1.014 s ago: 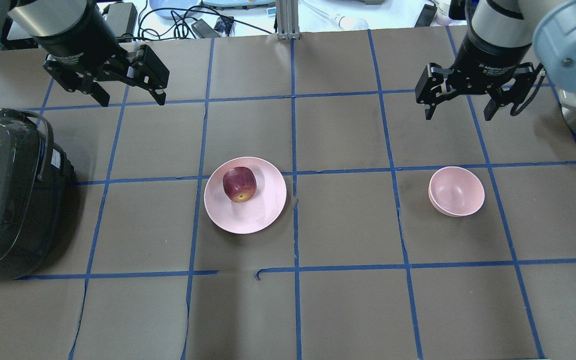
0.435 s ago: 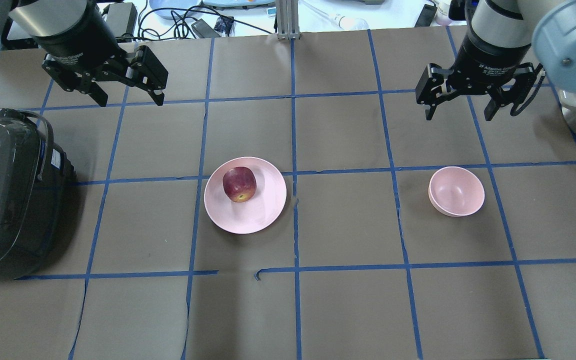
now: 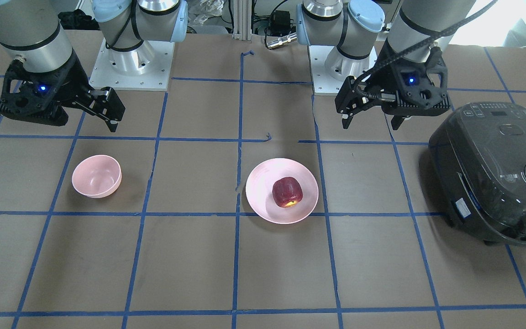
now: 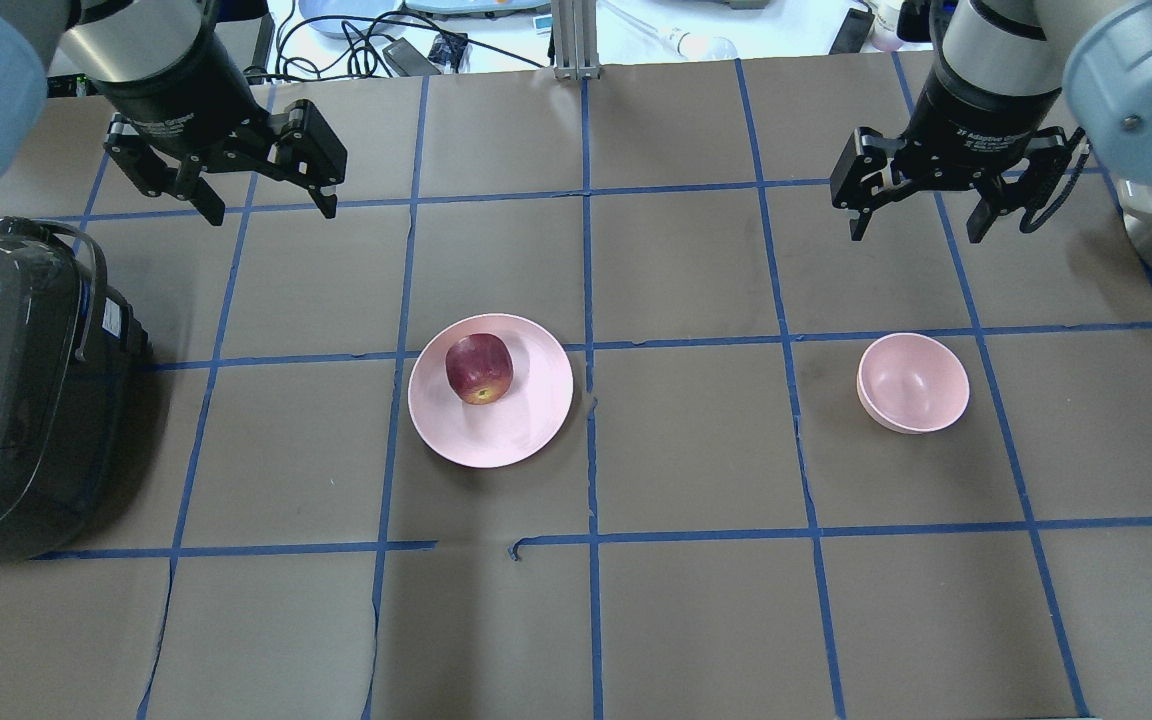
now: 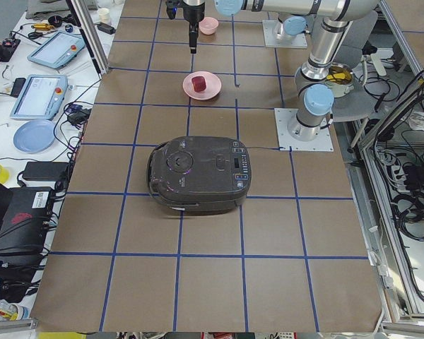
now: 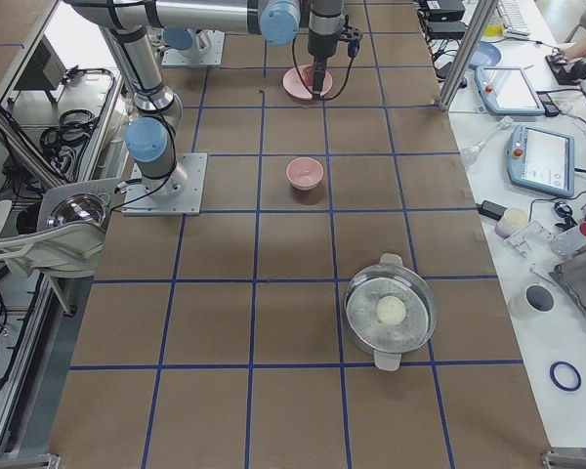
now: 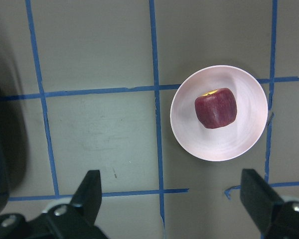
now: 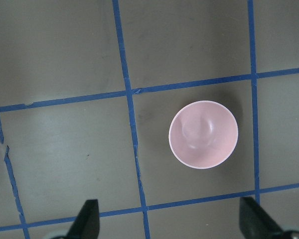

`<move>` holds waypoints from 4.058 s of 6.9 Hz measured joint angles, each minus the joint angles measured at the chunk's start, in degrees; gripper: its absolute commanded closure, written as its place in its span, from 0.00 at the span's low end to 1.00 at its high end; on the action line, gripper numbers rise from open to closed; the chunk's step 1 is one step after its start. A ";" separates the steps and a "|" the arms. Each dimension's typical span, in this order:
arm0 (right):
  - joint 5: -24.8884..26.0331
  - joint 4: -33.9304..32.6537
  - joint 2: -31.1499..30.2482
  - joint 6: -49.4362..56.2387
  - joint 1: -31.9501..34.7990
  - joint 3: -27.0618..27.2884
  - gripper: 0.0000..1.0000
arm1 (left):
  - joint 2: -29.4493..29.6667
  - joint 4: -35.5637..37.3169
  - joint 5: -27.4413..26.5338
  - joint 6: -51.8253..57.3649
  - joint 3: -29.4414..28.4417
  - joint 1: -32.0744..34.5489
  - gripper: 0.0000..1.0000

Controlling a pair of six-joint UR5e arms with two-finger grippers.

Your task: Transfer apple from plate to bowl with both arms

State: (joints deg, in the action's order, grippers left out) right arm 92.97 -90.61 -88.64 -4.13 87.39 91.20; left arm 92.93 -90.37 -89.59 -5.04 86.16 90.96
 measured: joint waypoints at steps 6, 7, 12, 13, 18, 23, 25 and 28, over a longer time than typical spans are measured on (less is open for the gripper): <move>-0.43 -13.36 8.49 25.14 -10.14 10.24 0.00 | 8.10 25.87 -0.29 -28.92 20.02 11.07 0.00; -0.40 -16.45 9.07 27.00 -12.94 13.73 0.00 | 10.35 30.03 -0.40 -29.54 22.34 11.26 0.00; -0.88 -26.50 14.57 28.06 -20.09 23.57 1.00 | 18.20 39.74 -0.05 -31.02 23.48 11.51 0.00; -0.93 -26.85 15.37 28.19 -20.12 23.74 1.00 | 18.77 40.54 -0.27 -30.73 23.43 11.51 0.33; -5.66 -26.09 15.04 27.96 -20.08 22.84 1.00 | 17.88 41.94 0.70 -31.90 21.57 11.60 1.00; -19.35 -18.07 12.41 17.08 -9.98 19.42 1.00 | 16.05 36.24 18.96 -53.91 13.55 12.71 1.00; -20.48 -26.80 14.09 8.25 -2.05 22.56 1.00 | 16.19 36.57 25.28 -61.95 12.74 14.12 1.00; -20.90 -32.17 15.68 3.46 0.52 25.55 0.00 | 16.62 36.61 29.64 -65.72 12.80 14.97 1.00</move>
State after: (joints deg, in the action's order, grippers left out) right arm 72.08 -122.77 -72.96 -0.67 87.91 116.75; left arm 109.55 -53.76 -59.95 -70.76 98.96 105.94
